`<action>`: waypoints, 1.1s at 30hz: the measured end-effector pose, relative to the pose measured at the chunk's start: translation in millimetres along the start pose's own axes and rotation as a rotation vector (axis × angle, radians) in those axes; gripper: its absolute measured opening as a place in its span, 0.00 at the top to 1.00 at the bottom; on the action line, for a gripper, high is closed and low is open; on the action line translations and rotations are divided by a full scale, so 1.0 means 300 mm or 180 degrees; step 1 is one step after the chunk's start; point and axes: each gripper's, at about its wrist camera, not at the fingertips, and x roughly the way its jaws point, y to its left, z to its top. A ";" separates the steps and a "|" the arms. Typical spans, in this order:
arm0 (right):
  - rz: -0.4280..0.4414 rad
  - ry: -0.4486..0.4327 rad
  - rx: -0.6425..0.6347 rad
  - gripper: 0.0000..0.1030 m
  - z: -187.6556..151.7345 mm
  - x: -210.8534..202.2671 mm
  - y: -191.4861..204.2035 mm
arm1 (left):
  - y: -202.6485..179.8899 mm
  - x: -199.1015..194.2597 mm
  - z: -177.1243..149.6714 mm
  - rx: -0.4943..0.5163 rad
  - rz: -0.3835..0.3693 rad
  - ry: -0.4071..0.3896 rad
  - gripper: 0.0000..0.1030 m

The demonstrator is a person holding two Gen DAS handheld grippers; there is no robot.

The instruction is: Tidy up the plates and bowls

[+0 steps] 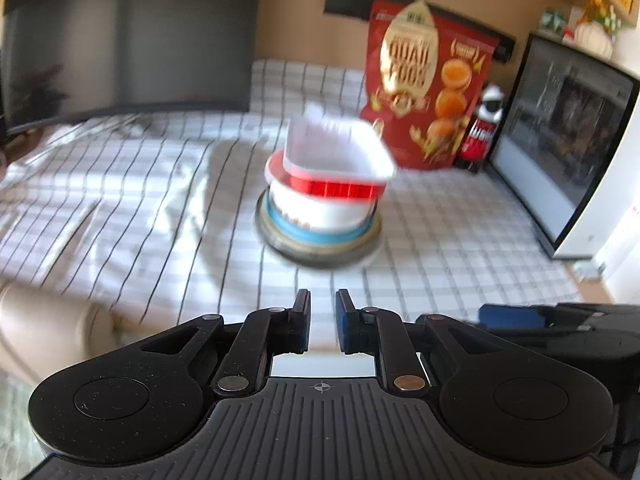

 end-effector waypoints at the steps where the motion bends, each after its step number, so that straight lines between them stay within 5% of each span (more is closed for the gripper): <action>1: 0.0002 0.0025 0.0023 0.37 -0.018 -0.006 -0.005 | -0.001 -0.012 -0.020 -0.0020 0.0025 0.0022 0.84; 10: 0.0081 -0.0049 -0.0042 0.36 -0.073 -0.092 0.012 | 0.003 -0.112 -0.102 -0.0146 0.0063 0.0031 0.84; 33: 0.0031 -0.0043 -0.0066 0.36 -0.087 -0.120 -0.008 | -0.040 -0.123 -0.114 -0.0110 0.0020 0.0028 0.84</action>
